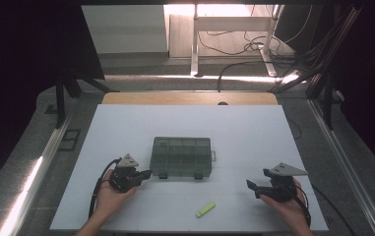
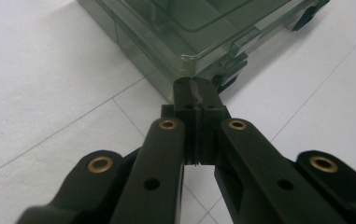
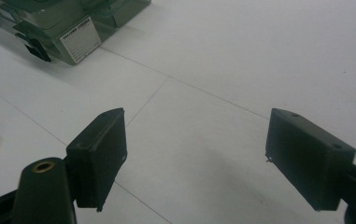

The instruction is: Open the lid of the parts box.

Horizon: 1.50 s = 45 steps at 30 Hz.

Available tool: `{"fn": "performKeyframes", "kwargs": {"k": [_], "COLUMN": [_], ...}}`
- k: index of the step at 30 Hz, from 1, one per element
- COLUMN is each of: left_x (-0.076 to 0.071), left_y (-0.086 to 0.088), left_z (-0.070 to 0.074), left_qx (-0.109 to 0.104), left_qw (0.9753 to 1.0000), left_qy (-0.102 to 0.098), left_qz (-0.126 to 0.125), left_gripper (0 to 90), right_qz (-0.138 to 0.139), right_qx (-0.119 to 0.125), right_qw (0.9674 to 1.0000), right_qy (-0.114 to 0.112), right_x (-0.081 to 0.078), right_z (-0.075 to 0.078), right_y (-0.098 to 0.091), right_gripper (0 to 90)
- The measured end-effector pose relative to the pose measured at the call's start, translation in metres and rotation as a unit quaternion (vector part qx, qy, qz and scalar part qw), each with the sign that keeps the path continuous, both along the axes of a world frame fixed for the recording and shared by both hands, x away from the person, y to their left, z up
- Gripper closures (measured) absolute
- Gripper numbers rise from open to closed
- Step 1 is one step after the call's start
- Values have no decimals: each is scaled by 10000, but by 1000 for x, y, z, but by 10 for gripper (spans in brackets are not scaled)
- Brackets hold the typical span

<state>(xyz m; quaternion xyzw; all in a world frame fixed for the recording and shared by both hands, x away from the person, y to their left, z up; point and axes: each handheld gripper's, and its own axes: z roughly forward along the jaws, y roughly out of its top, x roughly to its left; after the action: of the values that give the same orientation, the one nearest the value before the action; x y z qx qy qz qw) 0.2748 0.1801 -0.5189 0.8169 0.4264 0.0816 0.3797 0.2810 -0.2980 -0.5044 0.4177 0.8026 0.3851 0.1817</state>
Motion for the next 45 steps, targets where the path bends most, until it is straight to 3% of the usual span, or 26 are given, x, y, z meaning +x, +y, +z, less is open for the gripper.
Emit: {"fn": "performKeyframes", "kwargs": {"k": [16,33,45], "left_x": [-1,6,13], "left_y": [0,3,-2], "left_z": [3,10,15], "left_qx": [-96,-448,-545], "left_qw": [9998,9985,9979], "left_qy": [-150,-224,-288], "left_qz": [48,199,190], "left_gripper": [900,899,898], "right_qz": [-22,-64,-64], "right_qx": [-28,-54,-68], "right_qw": [10000,10000,9999], "right_qy": [-28,-44,-42], "right_x": [0,0,0], "right_z": [0,0,0], "right_y": [0,-1,-2], "right_gripper": [206,207,208]}}
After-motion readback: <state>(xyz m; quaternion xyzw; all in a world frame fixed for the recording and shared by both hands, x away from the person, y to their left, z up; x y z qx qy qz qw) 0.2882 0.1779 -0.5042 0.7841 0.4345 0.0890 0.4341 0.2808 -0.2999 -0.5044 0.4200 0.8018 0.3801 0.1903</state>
